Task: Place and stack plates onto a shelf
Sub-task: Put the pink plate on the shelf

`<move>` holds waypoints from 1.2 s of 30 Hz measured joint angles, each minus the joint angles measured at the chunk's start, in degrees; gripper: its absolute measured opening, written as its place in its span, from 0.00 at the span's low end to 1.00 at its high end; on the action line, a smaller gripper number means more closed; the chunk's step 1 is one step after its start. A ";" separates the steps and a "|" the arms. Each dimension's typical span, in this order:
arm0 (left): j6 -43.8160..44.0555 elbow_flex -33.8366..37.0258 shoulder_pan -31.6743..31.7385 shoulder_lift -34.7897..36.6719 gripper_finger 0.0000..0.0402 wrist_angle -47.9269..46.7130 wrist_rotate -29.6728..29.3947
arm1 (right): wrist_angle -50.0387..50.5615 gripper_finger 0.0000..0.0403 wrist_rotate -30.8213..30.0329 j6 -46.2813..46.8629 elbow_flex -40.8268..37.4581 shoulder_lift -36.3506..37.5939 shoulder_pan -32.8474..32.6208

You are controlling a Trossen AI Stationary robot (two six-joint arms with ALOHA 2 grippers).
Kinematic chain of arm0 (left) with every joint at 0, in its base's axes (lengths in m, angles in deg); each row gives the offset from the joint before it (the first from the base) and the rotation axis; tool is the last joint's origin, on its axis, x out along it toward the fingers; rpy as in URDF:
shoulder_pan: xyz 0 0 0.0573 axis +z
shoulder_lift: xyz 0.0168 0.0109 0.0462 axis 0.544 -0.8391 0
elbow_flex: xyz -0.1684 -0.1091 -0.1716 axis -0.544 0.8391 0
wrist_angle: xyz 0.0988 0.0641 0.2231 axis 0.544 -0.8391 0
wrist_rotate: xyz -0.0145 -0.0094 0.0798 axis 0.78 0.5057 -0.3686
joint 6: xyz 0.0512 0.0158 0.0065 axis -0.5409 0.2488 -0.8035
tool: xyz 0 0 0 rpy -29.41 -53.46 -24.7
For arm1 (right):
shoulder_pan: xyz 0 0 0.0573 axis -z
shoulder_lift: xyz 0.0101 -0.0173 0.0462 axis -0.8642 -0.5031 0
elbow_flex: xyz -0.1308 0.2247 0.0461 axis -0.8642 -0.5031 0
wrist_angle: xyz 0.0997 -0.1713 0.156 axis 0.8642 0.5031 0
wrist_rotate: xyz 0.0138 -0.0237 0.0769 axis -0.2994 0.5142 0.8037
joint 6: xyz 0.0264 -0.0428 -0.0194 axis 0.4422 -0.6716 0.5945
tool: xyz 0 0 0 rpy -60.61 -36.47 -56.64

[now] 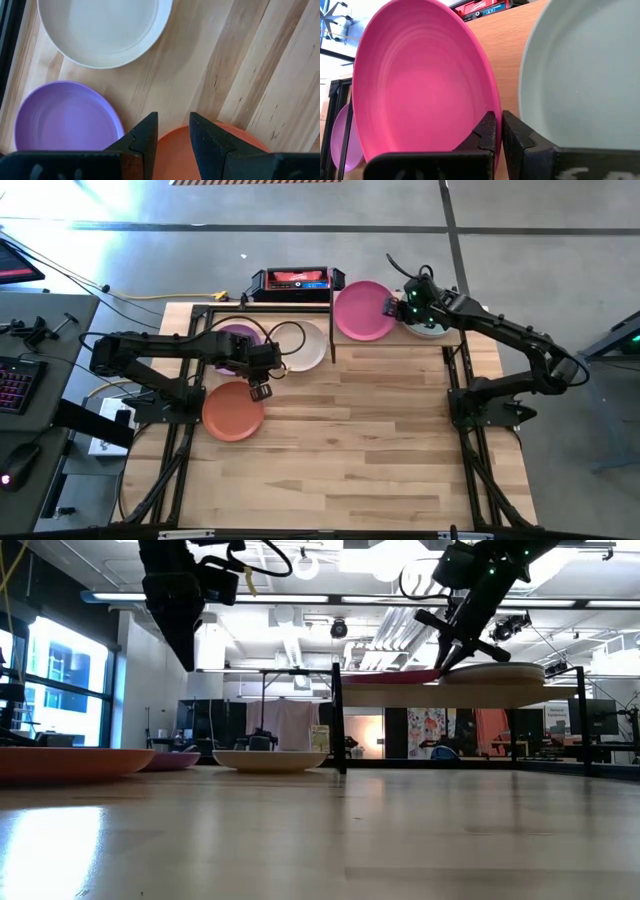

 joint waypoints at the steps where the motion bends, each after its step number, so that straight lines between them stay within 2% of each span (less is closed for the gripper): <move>1: 0.00 0.00 0.00 0.00 0.25 -0.01 0.00 | -0.01 0.00 0.00 -0.04 0.00 0.01 0.00; 11: 0.07 0.00 0.00 0.00 0.25 -0.01 0.60 | -0.02 0.01 1.09 -0.46 -0.02 0.02 0.02; 19: 1.03 0.00 0.00 0.00 0.25 -0.02 1.07 | -0.20 0.17 1.46 0.70 -0.02 0.02 0.07; 22: 1.03 0.00 0.00 0.00 0.25 -0.02 1.07 | -1.67 0.21 1.50 0.70 -0.02 0.05 0.07; 31: 0.97 0.00 0.00 0.00 0.25 -0.02 1.07 | -3.14 0.22 3.37 1.08 -0.02 2.52 -0.42; 36: 0.94 0.00 0.00 0.00 0.25 -0.01 1.07 | -3.21 0.22 5.38 2.79 -0.02 1.62 -3.69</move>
